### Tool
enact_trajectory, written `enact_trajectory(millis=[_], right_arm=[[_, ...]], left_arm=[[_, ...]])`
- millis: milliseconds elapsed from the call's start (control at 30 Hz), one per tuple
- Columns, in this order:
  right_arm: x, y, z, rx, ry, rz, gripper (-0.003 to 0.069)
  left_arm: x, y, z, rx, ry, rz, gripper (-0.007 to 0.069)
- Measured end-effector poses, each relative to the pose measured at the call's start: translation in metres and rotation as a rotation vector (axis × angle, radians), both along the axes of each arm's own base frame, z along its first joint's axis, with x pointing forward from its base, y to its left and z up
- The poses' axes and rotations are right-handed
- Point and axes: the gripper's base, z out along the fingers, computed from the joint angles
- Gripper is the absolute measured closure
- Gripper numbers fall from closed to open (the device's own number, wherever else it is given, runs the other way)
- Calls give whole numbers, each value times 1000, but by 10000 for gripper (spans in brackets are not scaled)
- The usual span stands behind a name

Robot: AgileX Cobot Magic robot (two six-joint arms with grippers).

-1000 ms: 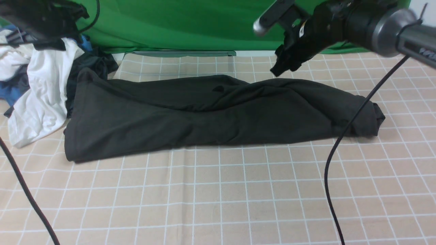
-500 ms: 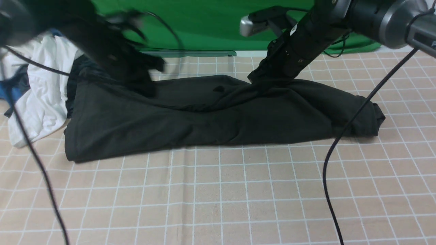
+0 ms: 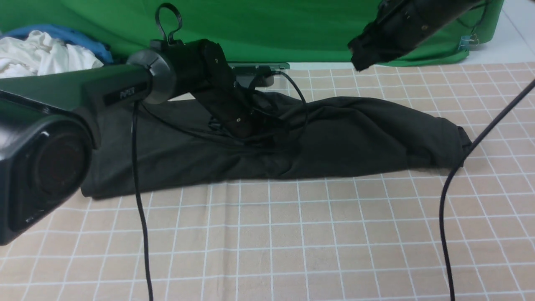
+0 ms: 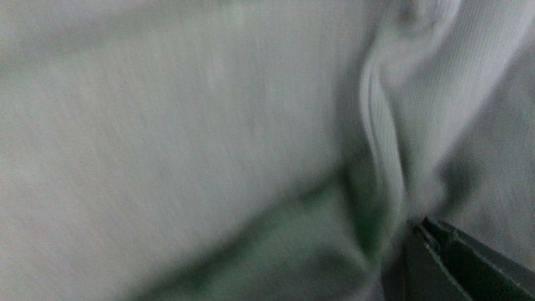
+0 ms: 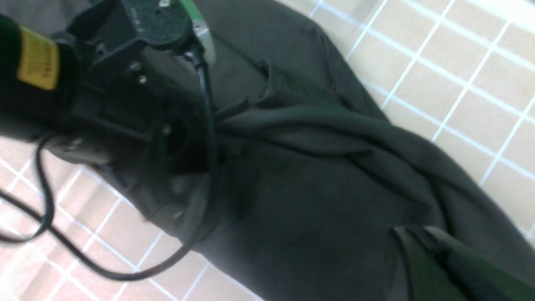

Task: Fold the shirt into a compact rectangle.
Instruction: 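Fold the black garment in half by bringing its near edge over to the far edge, then pull the folded dark garment lengthwise by its ends to straighten it flat on the table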

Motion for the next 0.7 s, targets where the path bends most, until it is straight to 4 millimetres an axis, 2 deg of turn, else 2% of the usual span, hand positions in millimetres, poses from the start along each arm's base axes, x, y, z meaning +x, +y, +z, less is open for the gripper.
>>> enact_trajectory(millis=[267, 433, 567, 633, 700], right_arm=[[-14, -4, 30, 18, -66, -1, 624], [-24, -6, 40, 15, -57, 13, 624], [-30, -7, 40, 3, -19, 29, 624], [-32, -7, 39, -7, 10, 40, 624], [-35, -8, 37, -20, 44, 53, 624]], left_arm=[[28, 0, -9, -40, -224, 137, 606], [53, 15, -6, -100, -342, 275, 606], [75, 44, 20, -167, -298, 380, 606], [78, 56, 39, -161, -254, 349, 606], [73, 67, 59, -125, -188, 276, 606]])
